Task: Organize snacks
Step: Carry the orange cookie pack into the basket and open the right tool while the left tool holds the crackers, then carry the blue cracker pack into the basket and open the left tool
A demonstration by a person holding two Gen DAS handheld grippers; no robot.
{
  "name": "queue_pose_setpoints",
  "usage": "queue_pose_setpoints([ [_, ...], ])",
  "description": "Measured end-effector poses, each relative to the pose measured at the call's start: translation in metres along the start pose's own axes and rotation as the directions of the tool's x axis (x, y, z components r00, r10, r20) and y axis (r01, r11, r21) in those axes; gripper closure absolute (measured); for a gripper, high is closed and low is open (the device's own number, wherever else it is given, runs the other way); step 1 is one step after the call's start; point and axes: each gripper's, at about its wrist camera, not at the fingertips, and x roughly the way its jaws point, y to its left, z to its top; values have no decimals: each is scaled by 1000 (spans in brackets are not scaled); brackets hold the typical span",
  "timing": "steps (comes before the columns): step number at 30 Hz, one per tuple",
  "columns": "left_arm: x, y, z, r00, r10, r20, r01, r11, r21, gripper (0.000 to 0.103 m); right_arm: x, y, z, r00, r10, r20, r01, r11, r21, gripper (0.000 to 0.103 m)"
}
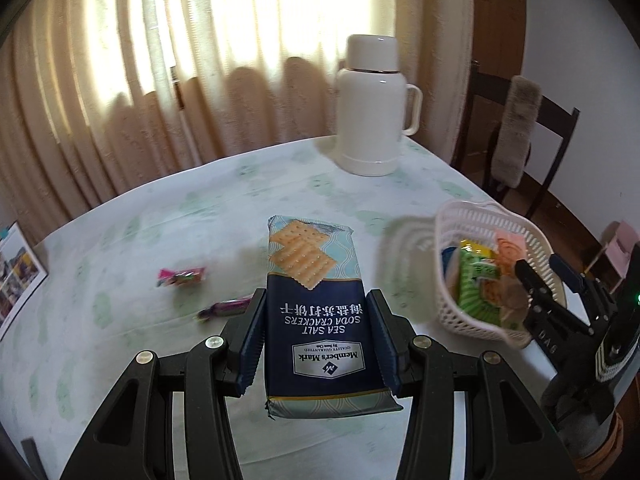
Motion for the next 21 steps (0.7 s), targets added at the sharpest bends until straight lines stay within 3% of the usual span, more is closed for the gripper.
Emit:
queue_pose_setpoints([
  [5, 14, -17, 7, 999, -48, -21, 48, 999, 9, 58, -7, -9, -3, 998, 36, 53, -40, 997, 66, 42],
  [9, 21, -34, 14, 995, -101, -24, 102, 994, 31, 58, -18, -21, -2, 992, -9, 123, -8, 991, 131, 36],
  [14, 33, -62, 22, 978, -204, -52, 207, 976, 65, 58, -23, -34, -2, 988, -54, 145, 24, 979, 201, 35],
  [21, 50, -91, 28, 958, -274, -88, 281, 956, 85, 58, -27, -46, -2, 983, -91, 158, 47, 964, 261, 34],
])
